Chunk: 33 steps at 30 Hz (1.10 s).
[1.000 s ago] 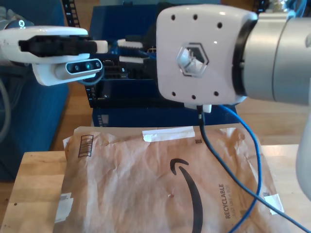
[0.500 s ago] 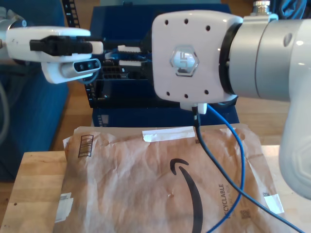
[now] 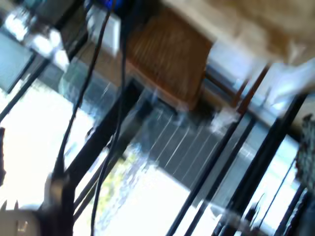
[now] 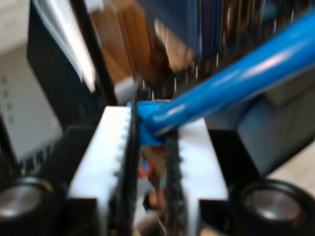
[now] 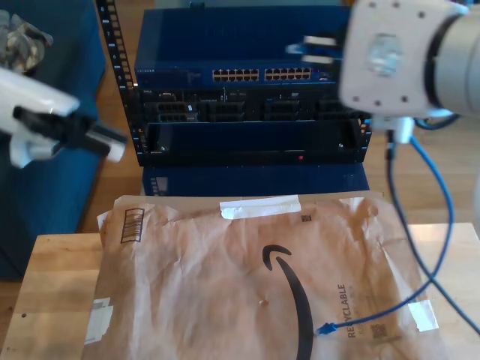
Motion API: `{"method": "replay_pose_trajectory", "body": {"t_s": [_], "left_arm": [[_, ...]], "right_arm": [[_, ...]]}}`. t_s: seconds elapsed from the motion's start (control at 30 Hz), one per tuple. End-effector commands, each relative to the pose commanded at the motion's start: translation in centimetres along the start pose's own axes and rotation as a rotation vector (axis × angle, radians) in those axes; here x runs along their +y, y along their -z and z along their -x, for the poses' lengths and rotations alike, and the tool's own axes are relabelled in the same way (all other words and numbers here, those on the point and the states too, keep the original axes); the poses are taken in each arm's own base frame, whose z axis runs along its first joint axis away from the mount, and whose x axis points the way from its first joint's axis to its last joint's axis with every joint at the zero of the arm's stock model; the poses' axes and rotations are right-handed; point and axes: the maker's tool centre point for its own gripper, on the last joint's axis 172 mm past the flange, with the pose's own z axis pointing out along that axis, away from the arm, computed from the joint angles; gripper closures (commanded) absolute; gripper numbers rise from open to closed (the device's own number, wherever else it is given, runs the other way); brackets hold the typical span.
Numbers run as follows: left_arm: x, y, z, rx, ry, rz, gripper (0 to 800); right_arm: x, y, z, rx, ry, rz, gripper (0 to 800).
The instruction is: Grab the cable and plug it in
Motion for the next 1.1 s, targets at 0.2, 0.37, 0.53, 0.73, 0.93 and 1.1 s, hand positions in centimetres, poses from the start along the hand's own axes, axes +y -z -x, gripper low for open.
{"method": "replay_pose_trajectory", "body": {"t_s": [0.2, 0.37, 0.53, 0.73, 0.93, 1.1], "left_arm": [[2.2, 2.5, -8.7, 0.121, -0.011, 0.076, 2], [1.1, 2.4, -14.7, 0.144, -0.062, 0.085, 2], [-1.9, 1.3, -20.9, 0.234, -0.066, 0.077, 3], [-4.0, 3.8, -26.2, 0.266, -0.094, 0.119, 2], [-7.5, 3.2, -31.1, 0.278, -0.205, 0.1, 1], [-10.9, 1.0, -35.1, 0.228, -0.289, 0.086, 1]], "right_arm": [[2.5, -1.1, -5.3, 0.1, -0.022, 0.028, 787], [3.6, -1.7, -7.0, 0.14, 0.004, -0.001, 790], [4.7, -1.8, -9.1, 0.186, 0.03, -0.055, 790], [5.3, -1.4, -10.6, 0.221, 0.054, -0.128, 789], [6.3, -1.6, -11.2, 0.234, 0.081, -0.134, 786], [6.7, -1.6, -11.7, 0.246, 0.087, -0.149, 780]]}}
